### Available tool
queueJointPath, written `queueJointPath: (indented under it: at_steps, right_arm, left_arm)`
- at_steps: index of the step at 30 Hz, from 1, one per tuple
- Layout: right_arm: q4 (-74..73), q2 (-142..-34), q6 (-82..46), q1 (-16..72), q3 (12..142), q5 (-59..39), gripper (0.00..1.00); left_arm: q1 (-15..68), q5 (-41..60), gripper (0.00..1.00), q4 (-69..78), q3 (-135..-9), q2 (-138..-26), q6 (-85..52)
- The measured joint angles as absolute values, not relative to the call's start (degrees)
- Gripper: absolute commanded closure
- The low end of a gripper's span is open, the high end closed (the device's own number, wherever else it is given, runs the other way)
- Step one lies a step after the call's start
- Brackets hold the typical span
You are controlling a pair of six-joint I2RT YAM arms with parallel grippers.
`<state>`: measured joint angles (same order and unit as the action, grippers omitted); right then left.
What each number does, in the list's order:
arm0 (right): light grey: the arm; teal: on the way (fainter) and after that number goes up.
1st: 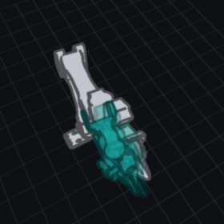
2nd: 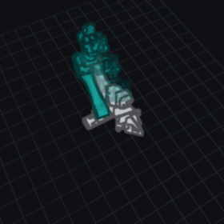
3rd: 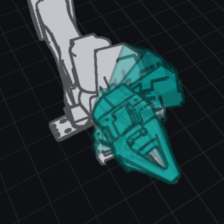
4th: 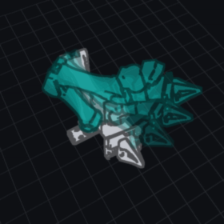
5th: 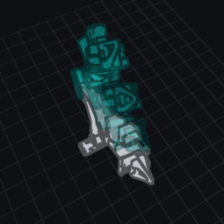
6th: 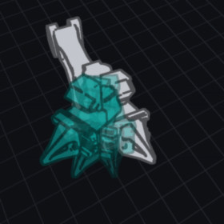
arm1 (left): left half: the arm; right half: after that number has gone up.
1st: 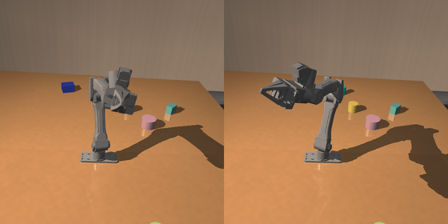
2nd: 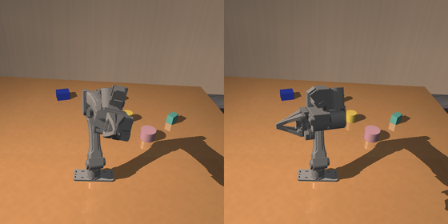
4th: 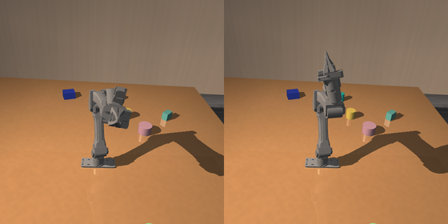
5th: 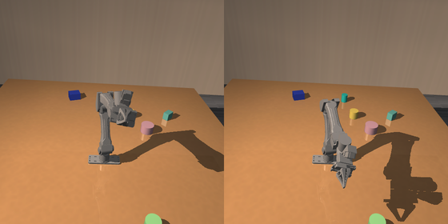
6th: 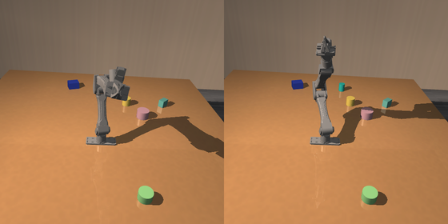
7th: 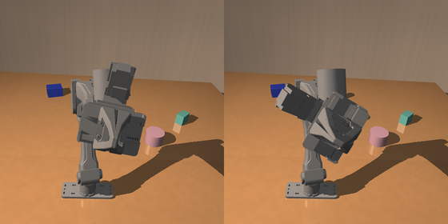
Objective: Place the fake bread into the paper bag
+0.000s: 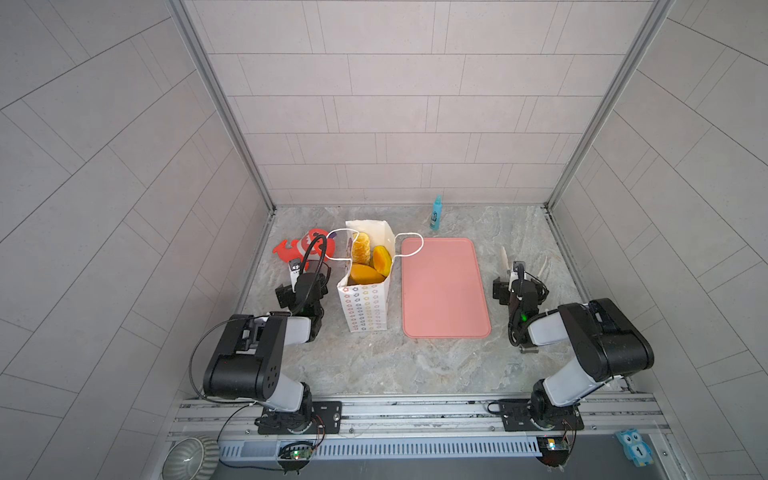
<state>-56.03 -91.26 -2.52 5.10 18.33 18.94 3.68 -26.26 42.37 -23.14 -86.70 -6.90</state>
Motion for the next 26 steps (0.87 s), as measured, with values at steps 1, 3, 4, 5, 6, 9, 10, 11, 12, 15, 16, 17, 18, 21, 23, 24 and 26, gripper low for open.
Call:
queueJointPath:
  at_steps: [1, 3, 4, 5, 6, 9, 10, 11, 12, 15, 16, 17, 18, 21, 23, 24, 26]
  right_arm:
    - [-56.36, -91.26, -2.52, 5.1, 18.87, 19.33, 0.01]
    - [-57.01, -91.26, -2.52, 5.1, 19.55, 19.88, 0.01]
    - [-57.25, -91.26, -2.52, 5.1, 19.66, 20.01, 0.01]
    - [-57.45, -91.26, -2.52, 5.1, 19.66, 20.16, 0.01]
    - [-57.47, -91.26, -2.52, 5.1, 19.66, 20.23, 0.01]
    - [-57.65, -91.26, -2.52, 5.1, 19.66, 20.58, 0.01]
    - [-57.74, -91.26, -2.52, 5.1, 19.64, 20.64, 0.01]
    - [-57.78, -91.26, -2.52, 5.1, 19.64, 20.67, 0.01]
    - [-57.87, -91.26, -2.52, 5.1, 19.64, 20.69, 0.01]
    - [-58.17, -91.26, -2.5, 5.1, 19.64, 20.78, 0.01]
    - [-58.22, -91.26, -2.5, 5.1, 19.64, 20.8, 0.01]
    - [-58.3, -91.26, -2.5, 5.1, 19.64, 20.84, 0.01]
    - [-58.37, -91.26, -2.5, 5.1, 19.64, 20.86, 0.01]
    - [-58.41, -91.26, -2.48, 5.1, 19.64, 20.86, 0.01]
    - [-58.37, -91.26, -2.48, 5.1, 19.64, 20.86, 0.01]
    - [-58.35, -91.26, -2.48, 5.1, 19.64, 20.86, 0.01]
    - [-58.37, -91.26, -2.48, 5.1, 19.64, 20.86, 0.01]
  left_arm:
    - [3.68, -26.0, 0.0, 44.12, -23.59, -87.59, -6.44]
    - [3.68, -25.54, 0.0, 47.75, -23.38, -89.43, -5.82]
    - [3.68, -25.43, 0.0, 48.88, -23.22, -90.45, -5.45]
    - [3.68, -25.28, 0.0, 49.06, -23.22, -91.05, -5.3]
    - [3.68, -25.21, 0.0, 49.08, -23.22, -91.48, -5.23]
    - [3.77, -25.06, 0.0, 50.39, -23.11, -91.83, -4.78]
    - [3.79, -25.04, 0.0, 50.83, -23.09, -91.83, -4.6]
    - [3.79, -25.04, 0.0, 51.2, -23.09, -91.83, -4.45]
    - [3.79, -25.06, 0.0, 51.57, -23.09, -91.83, -4.4]
    - [3.81, -25.06, 0.0, 52.07, -23.07, -91.83, -4.29]
    - [3.84, -25.06, 0.0, 52.1, -23.07, -91.83, -4.23]
    - [3.9, -25.04, 0.0, 52.1, -23.05, -91.83, -4.19]
    - [3.95, -25.04, 0.0, 52.1, -23.03, -91.83, -4.16]
    - [4.03, -25.04, 0.0, 52.12, -22.96, -91.83, -4.08]
    - [4.05, -25.04, 0.0, 52.12, -22.96, -91.83, -4.03]
    - [4.05, -25.04, 0.0, 52.12, -22.96, -91.83, -4.01]
    - [4.05, -25.04, 0.0, 52.12, -22.96, -91.83, -4.03]
